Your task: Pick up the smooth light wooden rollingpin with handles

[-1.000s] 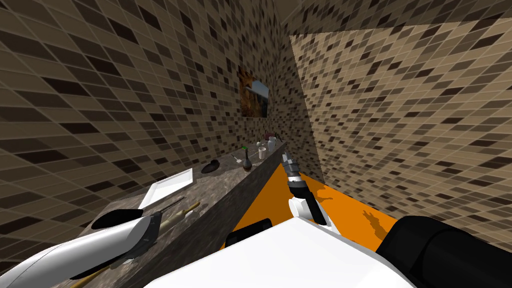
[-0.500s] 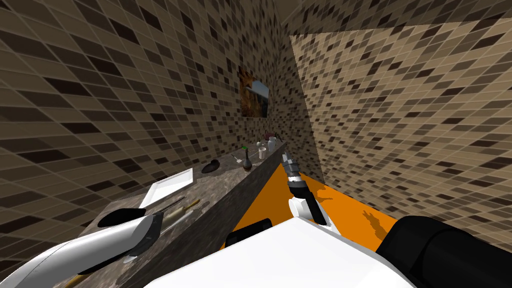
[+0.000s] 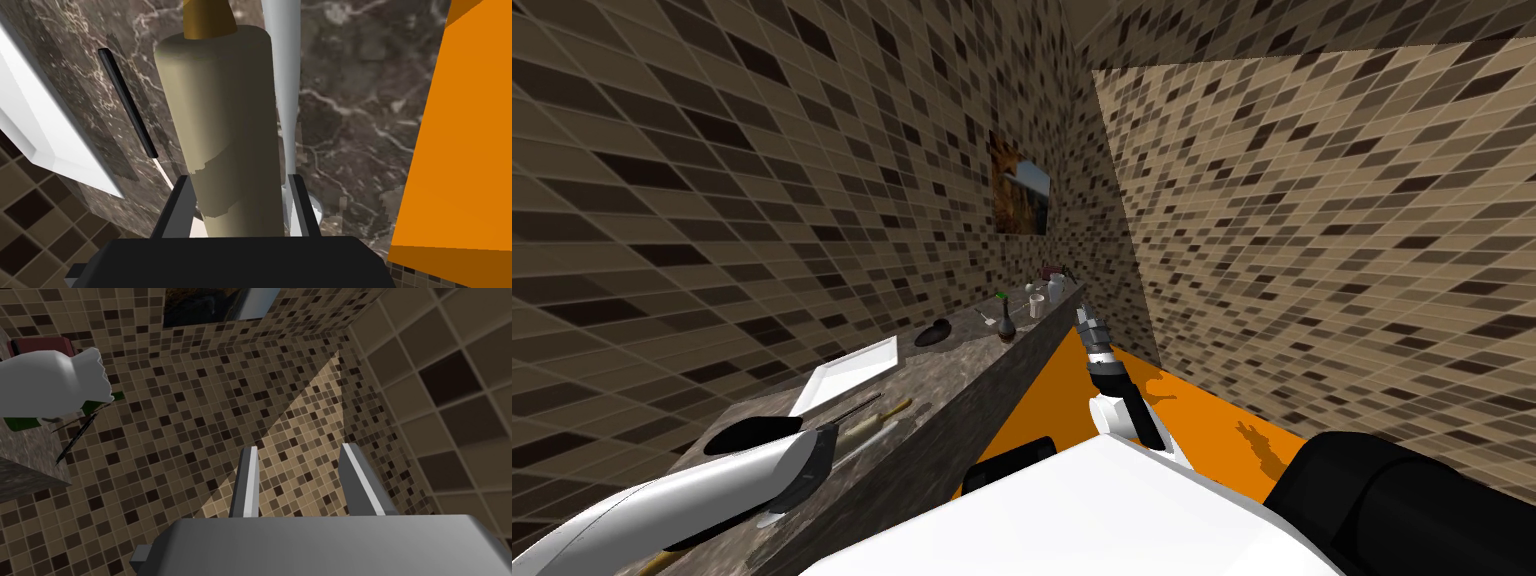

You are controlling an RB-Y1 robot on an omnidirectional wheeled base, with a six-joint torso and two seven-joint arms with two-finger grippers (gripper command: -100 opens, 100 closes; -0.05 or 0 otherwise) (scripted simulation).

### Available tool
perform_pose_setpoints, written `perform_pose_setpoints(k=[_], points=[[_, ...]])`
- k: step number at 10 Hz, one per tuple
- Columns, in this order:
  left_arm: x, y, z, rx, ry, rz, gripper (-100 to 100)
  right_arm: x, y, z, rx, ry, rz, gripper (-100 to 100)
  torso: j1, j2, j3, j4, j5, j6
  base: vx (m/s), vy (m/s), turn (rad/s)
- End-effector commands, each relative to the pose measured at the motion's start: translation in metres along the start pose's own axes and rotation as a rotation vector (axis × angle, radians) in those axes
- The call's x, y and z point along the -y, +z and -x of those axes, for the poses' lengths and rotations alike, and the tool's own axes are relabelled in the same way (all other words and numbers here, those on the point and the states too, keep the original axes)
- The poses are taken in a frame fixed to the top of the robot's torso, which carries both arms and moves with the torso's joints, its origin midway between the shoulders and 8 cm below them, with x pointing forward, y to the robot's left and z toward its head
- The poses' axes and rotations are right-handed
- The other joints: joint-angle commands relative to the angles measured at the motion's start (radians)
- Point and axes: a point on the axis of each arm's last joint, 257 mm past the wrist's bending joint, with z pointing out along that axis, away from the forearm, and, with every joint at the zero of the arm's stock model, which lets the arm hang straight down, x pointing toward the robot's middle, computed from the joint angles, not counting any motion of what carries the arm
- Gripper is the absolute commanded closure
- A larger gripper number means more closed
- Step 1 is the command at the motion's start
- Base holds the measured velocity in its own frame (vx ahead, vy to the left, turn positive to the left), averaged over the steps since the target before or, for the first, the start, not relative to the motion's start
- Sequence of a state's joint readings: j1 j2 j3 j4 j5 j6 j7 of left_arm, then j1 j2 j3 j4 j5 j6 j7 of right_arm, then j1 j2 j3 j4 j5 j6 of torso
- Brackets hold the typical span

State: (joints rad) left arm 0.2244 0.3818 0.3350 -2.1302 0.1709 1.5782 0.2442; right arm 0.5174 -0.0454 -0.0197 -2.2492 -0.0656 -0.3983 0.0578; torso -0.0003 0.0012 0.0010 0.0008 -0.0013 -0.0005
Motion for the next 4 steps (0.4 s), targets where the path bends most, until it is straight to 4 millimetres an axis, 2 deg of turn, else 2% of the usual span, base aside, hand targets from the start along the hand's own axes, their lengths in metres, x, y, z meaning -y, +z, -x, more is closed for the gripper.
perform_pose_setpoints(k=[1,3,4], points=[[-0.0004,-0.0087,0.0016,0.0,0.0,0.001,100,0.0,0.0,0.0,0.0,0.0,0.0,0,0.0,0.0,0.0,0.0,0.0,0.0,0.0,0.0,0.0],[-0.0004,-0.0112,0.0011,0.0,0.001,-0.001,100,0.0,0.0,0.0,0.0,0.0,0.0,0,-0.001,0.001,0.0,0.0,0.0,0.0,0.0,0.0,0.0],[-0.0009,-0.0118,0.0011,0.0,0.0,0.001,0,0.0,0.0,0.0,0.0,0.0,0.0,0,0.0,0.0,0.0,0.0,0.0,0.0,0.0,0.0,0.0]])
